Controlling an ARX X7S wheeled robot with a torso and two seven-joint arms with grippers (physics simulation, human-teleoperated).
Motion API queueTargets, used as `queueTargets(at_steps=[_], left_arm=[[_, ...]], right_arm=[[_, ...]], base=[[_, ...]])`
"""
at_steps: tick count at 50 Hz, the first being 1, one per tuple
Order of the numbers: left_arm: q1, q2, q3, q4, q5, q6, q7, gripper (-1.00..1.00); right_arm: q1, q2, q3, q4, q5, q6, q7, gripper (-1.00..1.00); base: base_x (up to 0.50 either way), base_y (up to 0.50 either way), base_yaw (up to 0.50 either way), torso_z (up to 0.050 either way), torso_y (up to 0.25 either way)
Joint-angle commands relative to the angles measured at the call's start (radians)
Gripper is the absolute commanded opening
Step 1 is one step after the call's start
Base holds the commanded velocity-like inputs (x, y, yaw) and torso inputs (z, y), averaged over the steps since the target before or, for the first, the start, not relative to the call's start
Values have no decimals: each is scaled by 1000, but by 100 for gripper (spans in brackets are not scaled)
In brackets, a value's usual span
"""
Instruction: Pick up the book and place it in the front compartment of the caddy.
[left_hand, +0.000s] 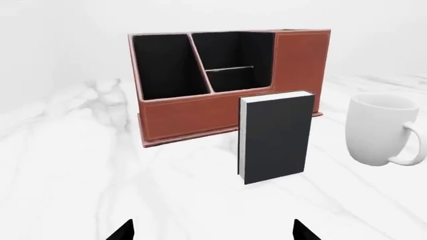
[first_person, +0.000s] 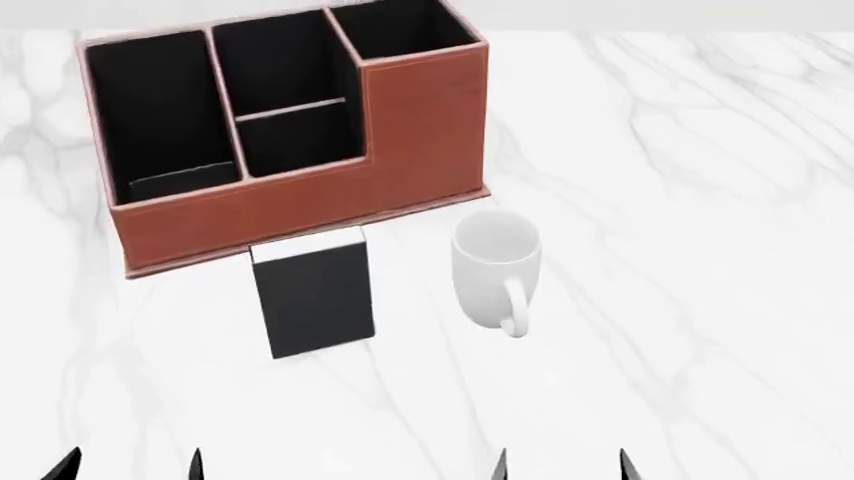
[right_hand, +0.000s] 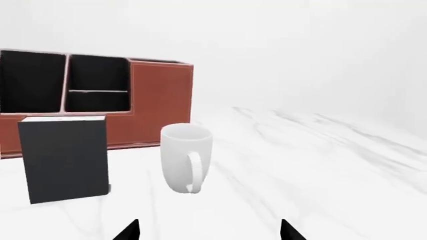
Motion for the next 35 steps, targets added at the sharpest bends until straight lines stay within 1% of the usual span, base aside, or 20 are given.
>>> queueTargets(at_steps=[1, 2, 3, 6, 7, 10, 12, 13, 16, 21, 35], left_arm=[[-38, -11, -32, 249, 10, -236, -20, 100], [-37, -12, -32, 252, 8, -238, -21, 100], [-43, -22, -44, 341, -22, -304, -9, 100], [-43, -35, -52, 446, -39, -343, -8, 100], [-47, -42, -59, 503, -55, -380, -5, 100], [-54, -53, -70, 571, -78, -433, -5, 100], [-62, -62, -72, 620, -77, -469, -13, 100], [-68, -65, -79, 639, -86, -490, -14, 100], [-70, -70, -83, 653, -94, -501, -15, 100], [-68, -75, -80, 653, -98, -498, -17, 100], [-66, -88, -80, 670, -119, -505, -20, 100]], right_arm=[[10, 2, 64, -253, 47, 143, 14, 100], [10, 3, 63, -256, 48, 145, 16, 100], [19, 9, 78, -325, 71, 203, 16, 100], [31, 21, 89, -415, 92, 264, 19, 100], [38, 25, 97, -457, 95, 273, 26, 100], [55, 38, 104, -516, 108, 334, 30, 100], [71, 50, 124, -562, 165, 409, 12, 100], [67, 55, 130, -570, 165, 404, 13, 100], [70, 62, 134, -580, 148, 388, 26, 100], [85, 70, 151, -595, 169, 407, 30, 100], [77, 82, 170, -613, 192, 389, 41, 100]], base=[[441, 0, 0, 0, 0], [500, 0, 0, 0, 0], [500, 0, 0, 0, 0], [500, 0, 0, 0, 0], [500, 0, 0, 0, 0], [500, 0, 0, 0, 0], [500, 0, 0, 0, 0], [500, 0, 0, 0, 0], [500, 0, 0, 0, 0], [500, 0, 0, 0, 0], [500, 0, 0, 0, 0]])
